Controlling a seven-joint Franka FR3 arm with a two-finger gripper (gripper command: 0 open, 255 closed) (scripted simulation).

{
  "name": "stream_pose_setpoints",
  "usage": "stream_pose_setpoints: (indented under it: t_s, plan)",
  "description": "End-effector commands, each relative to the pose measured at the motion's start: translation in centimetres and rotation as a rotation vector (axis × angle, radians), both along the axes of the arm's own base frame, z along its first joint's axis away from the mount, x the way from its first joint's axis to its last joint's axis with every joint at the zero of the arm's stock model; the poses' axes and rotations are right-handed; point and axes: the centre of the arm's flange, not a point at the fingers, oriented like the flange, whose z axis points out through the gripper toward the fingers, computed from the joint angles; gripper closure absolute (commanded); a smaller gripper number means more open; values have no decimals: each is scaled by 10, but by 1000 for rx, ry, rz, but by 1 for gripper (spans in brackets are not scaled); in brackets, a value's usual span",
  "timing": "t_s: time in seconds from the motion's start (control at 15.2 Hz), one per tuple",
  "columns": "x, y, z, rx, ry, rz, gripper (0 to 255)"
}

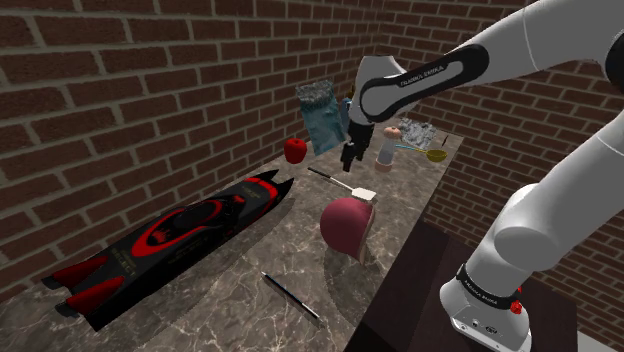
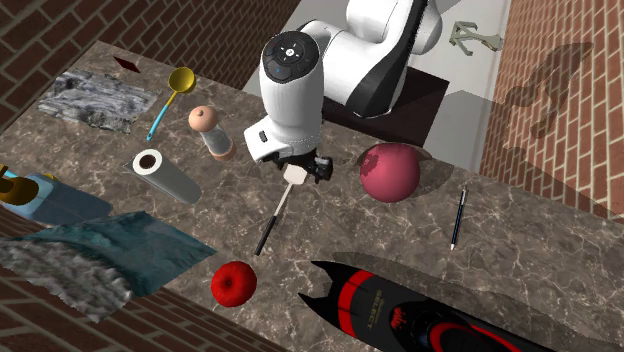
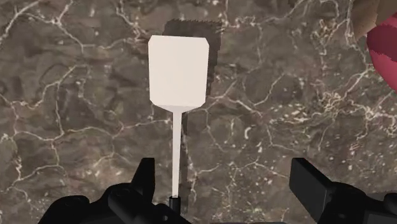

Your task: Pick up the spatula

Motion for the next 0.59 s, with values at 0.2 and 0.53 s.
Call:
stream_pose_setpoints:
  t_s: [0.2,0.53]
  plan:
    - [40,-22,-47,4,-27,-26,0]
    - [58,-30,-77,7,-38,-37,0]
